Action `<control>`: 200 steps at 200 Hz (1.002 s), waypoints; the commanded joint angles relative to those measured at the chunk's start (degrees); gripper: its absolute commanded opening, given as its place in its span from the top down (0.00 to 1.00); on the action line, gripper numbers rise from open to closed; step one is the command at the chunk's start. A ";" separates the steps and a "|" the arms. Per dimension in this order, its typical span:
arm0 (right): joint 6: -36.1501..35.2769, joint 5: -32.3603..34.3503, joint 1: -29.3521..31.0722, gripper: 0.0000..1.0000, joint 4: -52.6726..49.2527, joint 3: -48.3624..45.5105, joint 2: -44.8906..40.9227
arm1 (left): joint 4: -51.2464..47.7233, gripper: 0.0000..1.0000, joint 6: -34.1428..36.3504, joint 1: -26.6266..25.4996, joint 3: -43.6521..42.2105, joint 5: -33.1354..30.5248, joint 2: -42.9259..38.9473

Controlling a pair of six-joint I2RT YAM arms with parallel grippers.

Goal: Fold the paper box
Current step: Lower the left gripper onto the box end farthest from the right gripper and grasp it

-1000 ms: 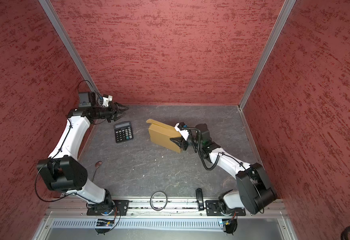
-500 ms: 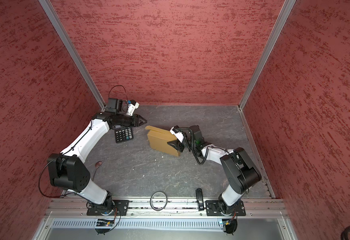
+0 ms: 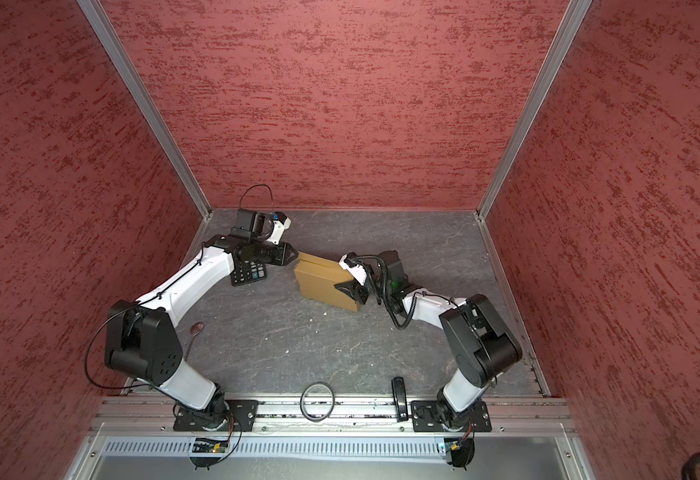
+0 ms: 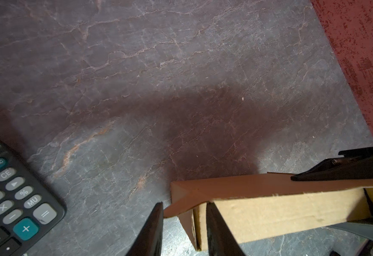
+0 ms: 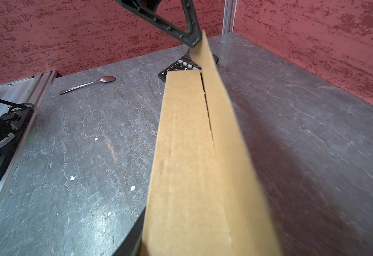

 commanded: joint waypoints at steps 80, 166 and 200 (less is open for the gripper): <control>-0.67 0.39 0.42 0.82 -0.33 1.39 2.34 | 1.03 0.82 1.50 -0.12 0.28 0.83 1.69; -0.43 1.42 0.40 0.82 -0.96 2.02 2.87 | 1.06 0.90 -1.67 -0.92 -1.12 3.27 0.56; -0.62 1.69 0.42 0.82 -1.73 2.34 2.91 | 1.16 0.93 -3.00 -1.41 -1.98 3.22 0.58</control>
